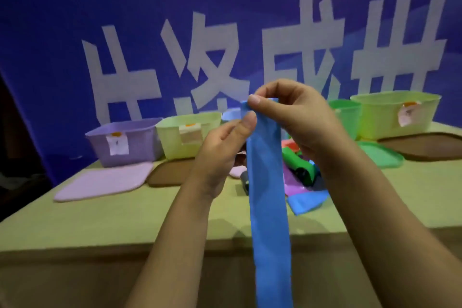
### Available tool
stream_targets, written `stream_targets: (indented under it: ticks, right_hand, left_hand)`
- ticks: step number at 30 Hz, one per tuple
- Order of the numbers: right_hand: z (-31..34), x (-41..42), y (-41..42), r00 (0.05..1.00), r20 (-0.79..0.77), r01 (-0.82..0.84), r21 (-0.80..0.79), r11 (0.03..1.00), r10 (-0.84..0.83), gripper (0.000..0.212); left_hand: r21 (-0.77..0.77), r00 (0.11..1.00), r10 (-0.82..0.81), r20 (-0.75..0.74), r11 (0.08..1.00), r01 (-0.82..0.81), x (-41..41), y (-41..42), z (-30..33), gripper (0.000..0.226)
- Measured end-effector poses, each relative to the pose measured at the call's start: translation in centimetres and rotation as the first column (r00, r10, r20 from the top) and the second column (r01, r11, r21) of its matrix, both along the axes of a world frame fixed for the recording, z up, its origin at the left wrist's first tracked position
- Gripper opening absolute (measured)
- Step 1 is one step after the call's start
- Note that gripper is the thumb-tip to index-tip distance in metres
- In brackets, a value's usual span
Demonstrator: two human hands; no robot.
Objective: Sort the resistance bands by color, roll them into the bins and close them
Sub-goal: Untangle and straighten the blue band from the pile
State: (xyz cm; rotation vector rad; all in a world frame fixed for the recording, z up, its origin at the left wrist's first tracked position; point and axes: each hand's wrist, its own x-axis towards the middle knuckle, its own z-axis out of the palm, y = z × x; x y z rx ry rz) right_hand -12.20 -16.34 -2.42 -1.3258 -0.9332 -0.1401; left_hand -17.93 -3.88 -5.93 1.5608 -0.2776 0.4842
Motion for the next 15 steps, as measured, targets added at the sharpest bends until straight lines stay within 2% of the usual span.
stream_targets:
  ticks: [3, 6, 8, 10, 11, 12, 13, 15]
  right_hand:
    - [-3.0, -0.9, 1.1, 0.998, -0.069, 0.001, -0.042, 0.999, -0.004, 0.013]
    - [-6.4, -0.9, 1.7, 0.947, -0.314, -0.079, -0.012, 0.997, 0.071, 0.021]
    - [-8.6, -1.0, 1.9, 0.859, -0.485, -0.213, -0.05, 0.976, 0.163, 0.043]
    - [-10.3, -1.2, 2.0, 0.78, -0.587, -0.299, -0.048, 0.953, 0.216, 0.059]
    - [-10.9, -1.1, 2.1, 0.761, -0.611, -0.3, -0.035, 0.953, 0.217, 0.063]
    - [-11.4, -1.0, 2.2, 0.769, -0.609, -0.273, -0.037, 0.961, 0.195, 0.064]
    - [-11.8, -0.8, 2.3, 0.8, -0.579, -0.233, -0.057, 0.971, 0.158, 0.065]
    - [-12.4, -0.3, 2.3, 0.873, -0.472, -0.19, -0.104, 0.976, 0.119, 0.057]
  left_hand:
    - [-0.073, 0.997, -0.013, -0.08, 0.997, 0.008, -0.7, 0.2, -2.5, 0.036]
    - [-0.045, 0.997, 0.057, -0.044, 0.997, -0.059, -0.8, 0.3, -4.5, 0.042]
    - [0.121, 0.977, 0.189, 0.096, 0.972, -0.2, -0.2, 0.8, -6.0, 0.054]
    - [0.346, 0.902, 0.32, 0.292, 0.843, -0.411, 0.7, 1.1, -7.2, 0.057]
    - [0.419, 0.864, 0.355, 0.357, 0.765, -0.488, 1.1, 1.3, -7.7, 0.055]
    - [0.45, 0.851, 0.366, 0.377, 0.731, -0.513, 1.4, 1.4, -7.9, 0.049]
    - [0.443, 0.868, 0.359, 0.342, 0.753, -0.486, 1.7, 1.6, -8.1, 0.04]
    - [0.261, 0.941, 0.303, 0.149, 0.906, -0.333, 1.9, 1.4, -8.1, 0.024]
